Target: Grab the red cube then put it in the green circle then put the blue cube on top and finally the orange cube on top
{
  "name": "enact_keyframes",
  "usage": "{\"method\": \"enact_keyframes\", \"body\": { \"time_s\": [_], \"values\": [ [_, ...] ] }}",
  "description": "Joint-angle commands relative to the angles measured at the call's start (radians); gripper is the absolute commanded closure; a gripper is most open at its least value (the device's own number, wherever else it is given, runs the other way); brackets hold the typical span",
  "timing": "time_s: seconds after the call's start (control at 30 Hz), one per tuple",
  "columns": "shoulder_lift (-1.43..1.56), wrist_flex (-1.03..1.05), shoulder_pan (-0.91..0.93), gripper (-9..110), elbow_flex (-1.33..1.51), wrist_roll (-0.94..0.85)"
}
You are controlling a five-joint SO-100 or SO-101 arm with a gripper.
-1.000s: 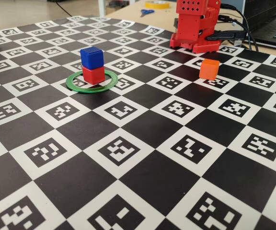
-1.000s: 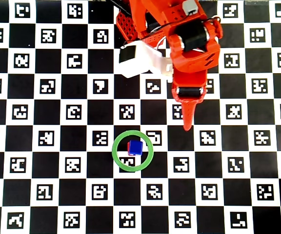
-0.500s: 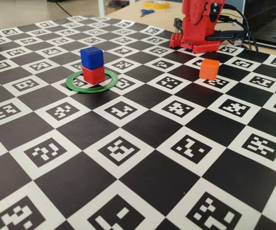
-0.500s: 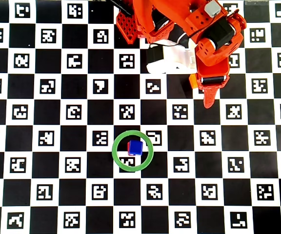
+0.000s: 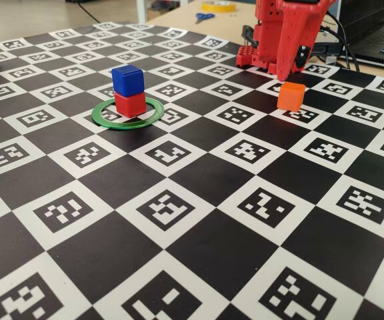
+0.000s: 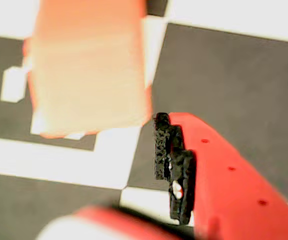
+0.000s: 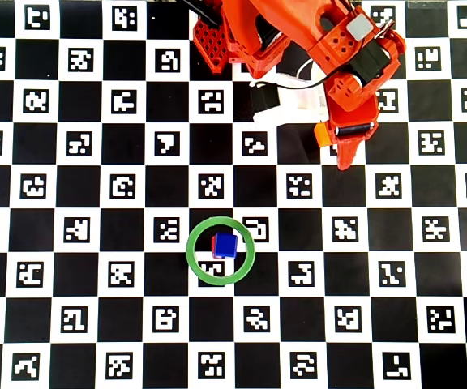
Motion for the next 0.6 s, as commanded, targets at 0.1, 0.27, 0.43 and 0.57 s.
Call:
{"method": "enact_keyframes", "body": {
  "time_s": [0.1, 0.27, 0.43, 0.57],
  "values": [
    [0.084, -0.074, -0.021, 62, 0.041, 0.014],
    [0.086, -0.172, -0.021, 62, 0.114, 0.002],
    [0.084, -0.201, -0.021, 62, 0.14, -0.005],
    [0.083, -0.221, -0.02, 62, 0.16, -0.011]
  ]
}}
